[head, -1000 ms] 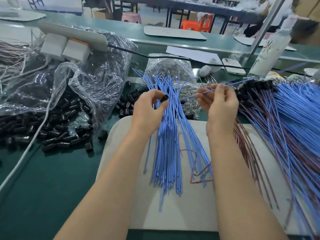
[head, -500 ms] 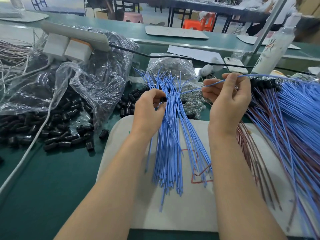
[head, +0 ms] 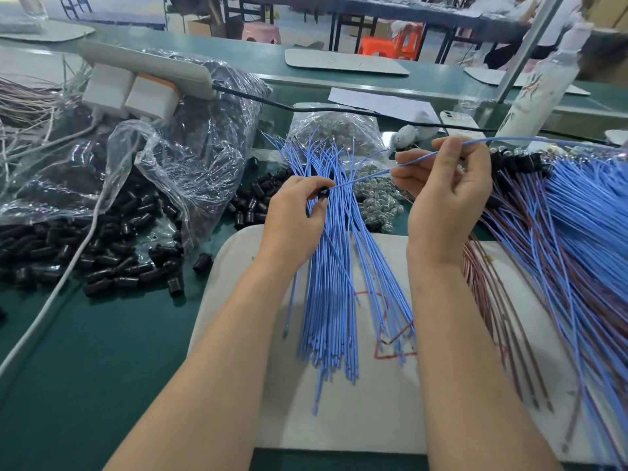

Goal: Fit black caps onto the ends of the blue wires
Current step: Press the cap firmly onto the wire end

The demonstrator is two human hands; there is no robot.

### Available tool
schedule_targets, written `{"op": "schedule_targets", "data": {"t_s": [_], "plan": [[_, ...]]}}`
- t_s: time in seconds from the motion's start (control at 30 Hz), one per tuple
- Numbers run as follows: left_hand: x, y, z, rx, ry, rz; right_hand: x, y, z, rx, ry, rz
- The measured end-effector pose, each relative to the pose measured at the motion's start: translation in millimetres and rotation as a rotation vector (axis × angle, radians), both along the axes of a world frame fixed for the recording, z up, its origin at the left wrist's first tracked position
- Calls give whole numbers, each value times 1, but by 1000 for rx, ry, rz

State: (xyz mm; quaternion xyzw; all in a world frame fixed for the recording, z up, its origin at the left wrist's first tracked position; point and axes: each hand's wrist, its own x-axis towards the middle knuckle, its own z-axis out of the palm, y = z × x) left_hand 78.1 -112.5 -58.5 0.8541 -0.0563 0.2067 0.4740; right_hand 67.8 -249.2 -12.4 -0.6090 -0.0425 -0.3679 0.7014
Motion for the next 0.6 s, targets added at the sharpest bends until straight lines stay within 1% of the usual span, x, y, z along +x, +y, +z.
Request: {"op": "schedule_targets", "data": {"t_s": [0.13, 0.27, 0.47, 0.6], "plan": [[0, 0, -1, 72, -1, -32, 1, -5, 0, 32, 3, -23], [0, -1, -3, 100, 11, -37, 2, -6, -1, 24, 11, -44], [0, -3, -5, 193, 12, -48, 2, -5, -1, 16, 33, -72], [-1, -3, -5, 197, 20, -64, 1, -6, -2, 20, 33, -78]]}}
